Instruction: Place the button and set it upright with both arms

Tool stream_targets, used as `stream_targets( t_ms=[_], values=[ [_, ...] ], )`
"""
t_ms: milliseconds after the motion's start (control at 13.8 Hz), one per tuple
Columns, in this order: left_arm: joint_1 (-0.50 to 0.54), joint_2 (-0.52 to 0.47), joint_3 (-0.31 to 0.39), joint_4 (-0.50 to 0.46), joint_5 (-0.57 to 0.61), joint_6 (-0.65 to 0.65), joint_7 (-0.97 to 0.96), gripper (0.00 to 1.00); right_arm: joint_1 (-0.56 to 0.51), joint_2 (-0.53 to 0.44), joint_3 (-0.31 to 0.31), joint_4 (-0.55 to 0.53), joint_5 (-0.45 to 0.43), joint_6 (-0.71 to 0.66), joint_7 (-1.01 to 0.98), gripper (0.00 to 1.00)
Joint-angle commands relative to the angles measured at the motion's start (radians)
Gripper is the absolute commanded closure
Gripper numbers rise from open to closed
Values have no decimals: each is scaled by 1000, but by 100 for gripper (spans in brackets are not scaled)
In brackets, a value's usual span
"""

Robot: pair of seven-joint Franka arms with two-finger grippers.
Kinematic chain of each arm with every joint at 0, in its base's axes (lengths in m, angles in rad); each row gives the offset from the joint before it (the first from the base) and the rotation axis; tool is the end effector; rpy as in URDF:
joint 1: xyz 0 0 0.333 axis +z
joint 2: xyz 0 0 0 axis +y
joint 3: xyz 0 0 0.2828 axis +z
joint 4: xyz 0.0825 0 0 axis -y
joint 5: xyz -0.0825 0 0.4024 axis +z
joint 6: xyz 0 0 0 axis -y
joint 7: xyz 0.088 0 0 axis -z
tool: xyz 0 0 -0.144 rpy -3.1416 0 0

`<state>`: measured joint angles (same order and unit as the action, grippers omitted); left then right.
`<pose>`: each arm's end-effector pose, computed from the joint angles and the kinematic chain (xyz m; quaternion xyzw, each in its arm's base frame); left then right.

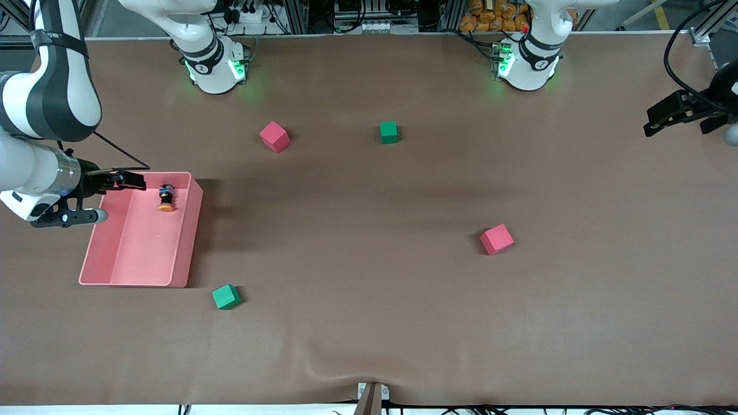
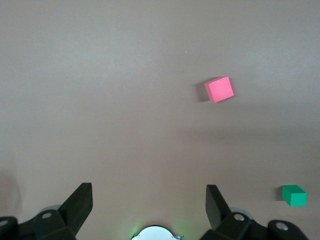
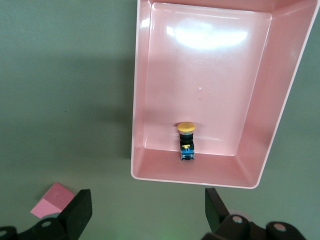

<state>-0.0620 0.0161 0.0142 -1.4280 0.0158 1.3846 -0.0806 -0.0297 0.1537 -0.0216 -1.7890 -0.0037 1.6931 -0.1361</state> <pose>0.5546 -0.0241 0.5982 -0.9994 -0.0176 0.0292 0.0098 0.5786 -0.0299 0.3692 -0.9913 -0.0424 0.1242 0.0082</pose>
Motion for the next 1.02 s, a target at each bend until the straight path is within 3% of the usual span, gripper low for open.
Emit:
stream_targets(
  t_ms=[0,363,943],
  values=[
    [4,4,0,17,-2,-9,13,0,5,3,-1,25,-7,-26,4,0],
    [4,5,0,17,-5,-9,12,0,8,-5,-1,181,-10,-197,6,0],
    [4,8,0,17,-8,-9,15,0,4,-137,-12,189,-19,-222,6,0]
  ],
)
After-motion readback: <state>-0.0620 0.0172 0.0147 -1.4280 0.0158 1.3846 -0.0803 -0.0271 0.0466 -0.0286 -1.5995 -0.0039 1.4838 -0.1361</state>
